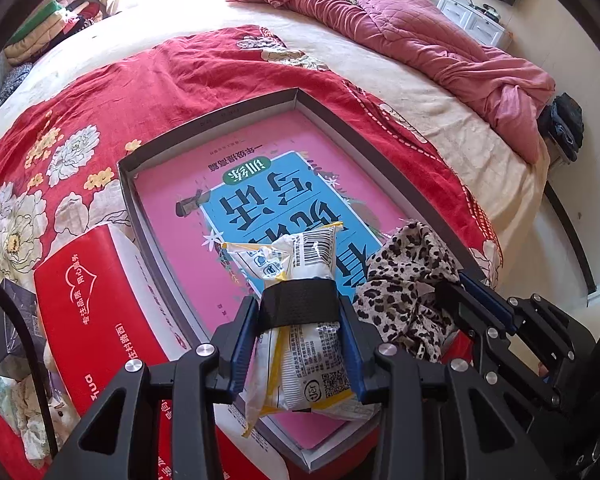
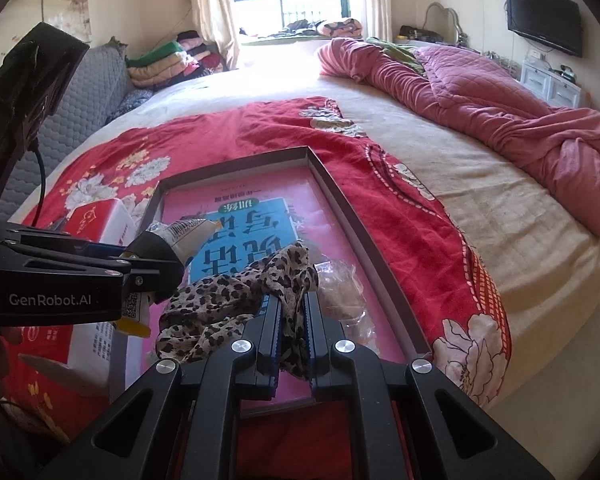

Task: Organize soft objects
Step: 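Open right tool to drop the leopard fabric in the tray while left lowers the snack bag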

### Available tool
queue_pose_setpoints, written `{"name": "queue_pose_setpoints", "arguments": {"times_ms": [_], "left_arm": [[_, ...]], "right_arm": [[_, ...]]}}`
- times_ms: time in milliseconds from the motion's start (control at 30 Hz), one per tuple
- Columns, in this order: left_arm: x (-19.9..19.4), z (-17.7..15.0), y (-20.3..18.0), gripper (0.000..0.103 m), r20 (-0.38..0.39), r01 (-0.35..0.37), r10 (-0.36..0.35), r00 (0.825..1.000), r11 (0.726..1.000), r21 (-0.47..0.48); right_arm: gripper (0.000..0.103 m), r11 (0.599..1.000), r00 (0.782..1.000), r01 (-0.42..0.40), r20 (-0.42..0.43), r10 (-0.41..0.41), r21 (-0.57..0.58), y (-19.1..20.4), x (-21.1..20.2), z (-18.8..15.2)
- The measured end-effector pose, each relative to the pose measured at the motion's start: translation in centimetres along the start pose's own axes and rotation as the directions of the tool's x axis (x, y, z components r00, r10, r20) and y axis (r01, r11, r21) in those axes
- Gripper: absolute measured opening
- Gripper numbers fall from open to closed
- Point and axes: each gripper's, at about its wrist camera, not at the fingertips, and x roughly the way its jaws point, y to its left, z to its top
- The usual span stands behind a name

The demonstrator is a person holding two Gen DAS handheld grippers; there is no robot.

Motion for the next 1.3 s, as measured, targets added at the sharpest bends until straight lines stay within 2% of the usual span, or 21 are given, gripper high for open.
{"name": "queue_pose_setpoints", "arguments": {"times_ms": [400, 633, 900, 1033, 1200, 1300], "left_arm": [[1.5, 0.1, -0.3, 0.04, -0.02, -0.02, 0.02, 1.0, 1.0, 0.012], [2.4, 0.5, -0.8, 0.04, -0.045, -0.034, 0.035, 0.998, 0.999, 0.029], [3.5, 0.5, -1.2, 0.04, -0.08, -0.043, 0.047, 0.996, 0.998, 0.052], [3.7, 0.4, -1.4, 0.04, -0.08, -0.059, 0.064, 0.995, 0.996, 0.059], [3.8, 0.5, -1.5, 0.04, -0.082, -0.063, 0.068, 0.994, 0.996, 0.059], [3.8, 0.5, -1.4, 0.04, -0.086, -0.057, 0.062, 0.994, 0.997, 0.06]], "right_arm": [[0.013, 1.0, 0.999, 0.005, -0.05, -0.006, -0.022, 0.3, 1.7, -0.8], [0.029, 1.0, 0.999, 0.018, -0.035, -0.019, -0.013, 0.0, 1.4, -0.7], [0.033, 0.999, 0.999, 0.033, -0.024, -0.034, -0.009, -0.2, 1.1, -0.6], [0.04, 0.999, 0.999, 0.045, -0.025, -0.045, -0.012, -0.2, 1.1, -0.7], [0.042, 0.999, 0.999, 0.047, -0.026, -0.047, -0.013, -0.3, 1.1, -0.7], [0.05, 0.998, 0.998, 0.057, -0.02, -0.058, -0.012, -0.3, 0.9, -0.6]]}}
